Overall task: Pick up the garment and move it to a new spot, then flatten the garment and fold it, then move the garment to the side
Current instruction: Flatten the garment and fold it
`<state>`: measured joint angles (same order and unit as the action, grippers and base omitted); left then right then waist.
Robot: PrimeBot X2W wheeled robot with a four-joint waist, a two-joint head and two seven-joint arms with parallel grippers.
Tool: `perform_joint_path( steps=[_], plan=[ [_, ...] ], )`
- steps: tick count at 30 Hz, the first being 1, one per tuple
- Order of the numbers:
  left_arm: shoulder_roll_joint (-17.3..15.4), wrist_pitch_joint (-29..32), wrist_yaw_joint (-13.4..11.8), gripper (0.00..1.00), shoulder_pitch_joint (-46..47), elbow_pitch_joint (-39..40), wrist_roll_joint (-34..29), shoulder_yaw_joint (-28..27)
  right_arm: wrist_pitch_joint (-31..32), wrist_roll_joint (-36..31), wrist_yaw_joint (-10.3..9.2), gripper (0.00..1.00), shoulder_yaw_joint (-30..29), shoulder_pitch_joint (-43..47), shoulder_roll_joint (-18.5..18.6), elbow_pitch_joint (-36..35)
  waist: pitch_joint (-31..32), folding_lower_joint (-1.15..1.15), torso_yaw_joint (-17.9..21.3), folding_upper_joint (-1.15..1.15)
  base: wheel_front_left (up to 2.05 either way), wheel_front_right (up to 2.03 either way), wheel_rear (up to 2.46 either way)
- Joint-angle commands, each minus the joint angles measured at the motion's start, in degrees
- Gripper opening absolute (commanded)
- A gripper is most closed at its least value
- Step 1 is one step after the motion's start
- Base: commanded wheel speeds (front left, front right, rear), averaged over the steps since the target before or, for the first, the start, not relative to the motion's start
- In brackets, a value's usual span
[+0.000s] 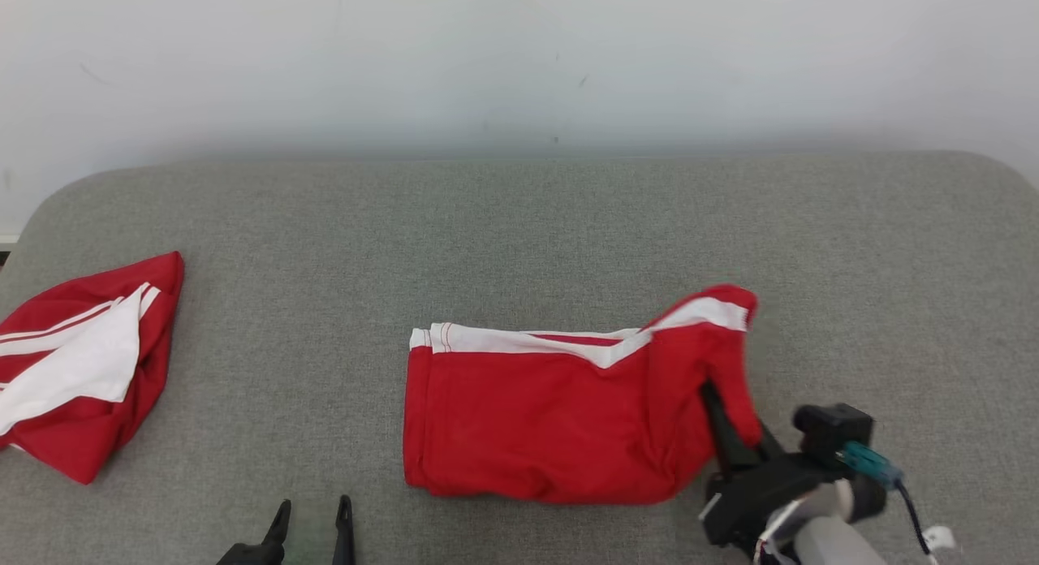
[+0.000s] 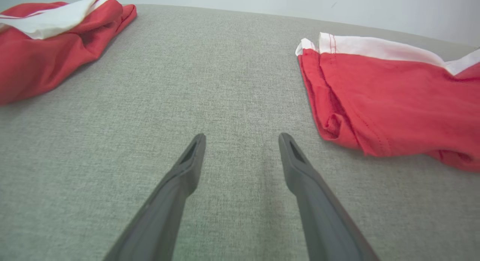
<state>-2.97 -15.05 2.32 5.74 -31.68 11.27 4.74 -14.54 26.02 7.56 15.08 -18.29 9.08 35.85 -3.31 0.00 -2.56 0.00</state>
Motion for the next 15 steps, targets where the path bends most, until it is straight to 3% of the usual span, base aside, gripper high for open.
perform_joint_path(
  steps=[1,8,15],
  plan=[
    [0.10,-0.19,-0.01,1.00,-0.84,-0.14,0.84,0.09,0.42,0.88,-0.15,0.00,0.95,-0.62,-0.18,-1.00,-0.01,0.00,-0.05,0.00,0.00,0.00,0.00],
    [0.09,-0.19,-0.51,1.00,-0.20,-0.37,2.26,2.34,4.38,3.67,-0.15,0.00,10.48,-2.31,-0.96,-8.12,-0.60,0.00,-2.06,0.00,0.00,0.00,0.00],
    [0.08,-0.19,-0.95,1.00,0.66,-0.68,3.77,4.59,6.00,3.75,-0.14,0.00,16.51,-5.66,-2.78,-5.15,-1.10,0.00,-6.33,0.00,0.00,0.00,0.00]
  ],
)
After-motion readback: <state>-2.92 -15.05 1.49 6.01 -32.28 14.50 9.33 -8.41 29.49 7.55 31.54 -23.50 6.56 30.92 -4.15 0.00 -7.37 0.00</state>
